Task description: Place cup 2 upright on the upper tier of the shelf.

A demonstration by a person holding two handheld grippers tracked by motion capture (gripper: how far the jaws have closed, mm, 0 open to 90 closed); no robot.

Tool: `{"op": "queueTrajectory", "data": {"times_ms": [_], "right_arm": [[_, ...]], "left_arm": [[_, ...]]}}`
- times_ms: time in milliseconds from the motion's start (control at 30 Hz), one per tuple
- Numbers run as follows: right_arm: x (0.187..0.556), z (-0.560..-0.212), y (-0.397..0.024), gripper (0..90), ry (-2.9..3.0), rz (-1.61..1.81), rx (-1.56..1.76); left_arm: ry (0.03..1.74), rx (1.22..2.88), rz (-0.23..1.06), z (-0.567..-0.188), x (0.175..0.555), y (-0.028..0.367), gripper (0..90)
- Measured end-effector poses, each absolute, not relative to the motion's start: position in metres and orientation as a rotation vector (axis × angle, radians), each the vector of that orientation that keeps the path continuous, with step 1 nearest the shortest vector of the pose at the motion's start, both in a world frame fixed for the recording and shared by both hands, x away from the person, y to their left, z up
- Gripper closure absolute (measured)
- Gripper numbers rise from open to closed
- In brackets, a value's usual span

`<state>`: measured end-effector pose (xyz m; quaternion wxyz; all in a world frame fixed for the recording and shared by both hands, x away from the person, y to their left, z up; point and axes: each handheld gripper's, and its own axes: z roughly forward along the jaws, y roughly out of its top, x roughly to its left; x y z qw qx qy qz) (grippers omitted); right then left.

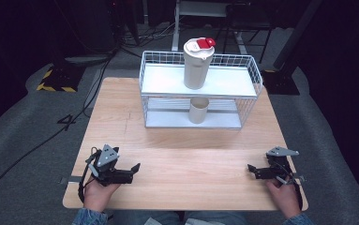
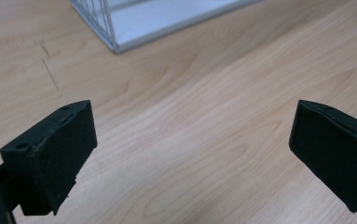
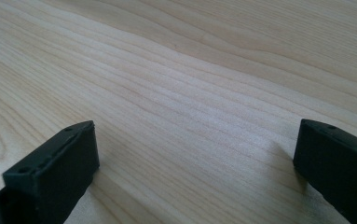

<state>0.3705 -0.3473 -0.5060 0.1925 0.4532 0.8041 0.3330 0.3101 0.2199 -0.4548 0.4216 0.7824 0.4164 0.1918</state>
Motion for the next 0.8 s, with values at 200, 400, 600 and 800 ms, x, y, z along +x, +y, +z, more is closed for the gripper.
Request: {"op": "queueTrajectory", "data": {"times_ms": [200, 400, 600, 800], "right_arm": [[0.371, -0.506, -0.347, 0.2, 2.257, 0.934, 1.272], [0.371, -0.506, -0.347, 0.2, 2.259, 0.935, 1.272], [0.371, -0.506, -0.347, 0.2, 2.259, 0.935, 1.272], [0.371, -0.506, -0.347, 0.2, 2.259, 0.935, 1.272]], "left_arm": [[1.089, 2.015, 0.455, -0.469, 0.313, 0.223, 1.3], [1.162, 2.089, 0.412, -0.485, 0.320, 0.225, 1.3], [1.216, 2.145, 0.400, -0.494, 0.325, 0.227, 1.3], [1.221, 2.167, 0.414, -0.504, 0.327, 0.225, 0.0]]}}
